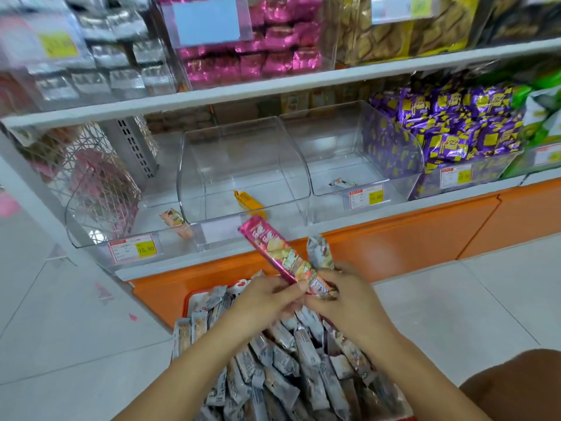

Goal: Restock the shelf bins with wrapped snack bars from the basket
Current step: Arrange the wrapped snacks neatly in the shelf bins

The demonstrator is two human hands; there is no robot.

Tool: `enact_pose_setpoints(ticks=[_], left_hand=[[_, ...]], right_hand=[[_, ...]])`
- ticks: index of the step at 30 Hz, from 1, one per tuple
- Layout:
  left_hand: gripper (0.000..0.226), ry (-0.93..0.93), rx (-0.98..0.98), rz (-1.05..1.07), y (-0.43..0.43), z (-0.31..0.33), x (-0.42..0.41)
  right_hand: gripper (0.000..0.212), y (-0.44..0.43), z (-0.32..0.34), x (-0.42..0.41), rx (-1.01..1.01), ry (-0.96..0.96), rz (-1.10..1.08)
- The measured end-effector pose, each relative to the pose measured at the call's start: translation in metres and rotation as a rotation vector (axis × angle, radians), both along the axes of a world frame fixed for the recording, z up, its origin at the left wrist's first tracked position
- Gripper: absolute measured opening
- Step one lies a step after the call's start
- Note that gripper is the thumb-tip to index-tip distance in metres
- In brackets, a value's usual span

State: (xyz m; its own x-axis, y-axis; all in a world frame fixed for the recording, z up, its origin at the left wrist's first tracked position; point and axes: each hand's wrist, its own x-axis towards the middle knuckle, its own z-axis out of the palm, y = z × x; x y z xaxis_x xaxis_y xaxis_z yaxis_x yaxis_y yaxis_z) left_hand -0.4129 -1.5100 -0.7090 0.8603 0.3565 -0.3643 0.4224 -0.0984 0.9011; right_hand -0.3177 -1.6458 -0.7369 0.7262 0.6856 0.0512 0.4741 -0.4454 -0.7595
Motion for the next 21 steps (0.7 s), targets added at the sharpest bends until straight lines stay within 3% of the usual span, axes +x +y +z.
enact_pose_setpoints(ticks=[5, 9, 14, 18, 21], left_hand=[[0.034, -0.350, 0.067, 0.130, -0.019, 0.055, 0.012], [0.015, -0.449, 0.005, 0.127, -0.020, 0.104, 0.022], [0.020, -0.492, 0.061, 0.058, -0.002, 0.161, 0.031], [0.021, -0.561, 0.379, 0.079, 0.013, 0.205, 0.044], [0.021, -0.542, 0.618, 0.091, 0.027, 0.238, 0.056]], right_hand=[[0.030, -0.015, 0.069, -0.002, 0.226, -0.195, -0.029], [0.022, -0.015, 0.121, 0.007, 0.283, -0.231, 0.010], [0.019, -0.002, 0.187, 0.019, 0.075, -0.399, 0.052], [0.037, 0.019, 0.240, 0.033, 0.050, -0.577, 0.044], [0.027, 0.040, 0.276, 0.047, -0.001, -0.682, 0.056]])
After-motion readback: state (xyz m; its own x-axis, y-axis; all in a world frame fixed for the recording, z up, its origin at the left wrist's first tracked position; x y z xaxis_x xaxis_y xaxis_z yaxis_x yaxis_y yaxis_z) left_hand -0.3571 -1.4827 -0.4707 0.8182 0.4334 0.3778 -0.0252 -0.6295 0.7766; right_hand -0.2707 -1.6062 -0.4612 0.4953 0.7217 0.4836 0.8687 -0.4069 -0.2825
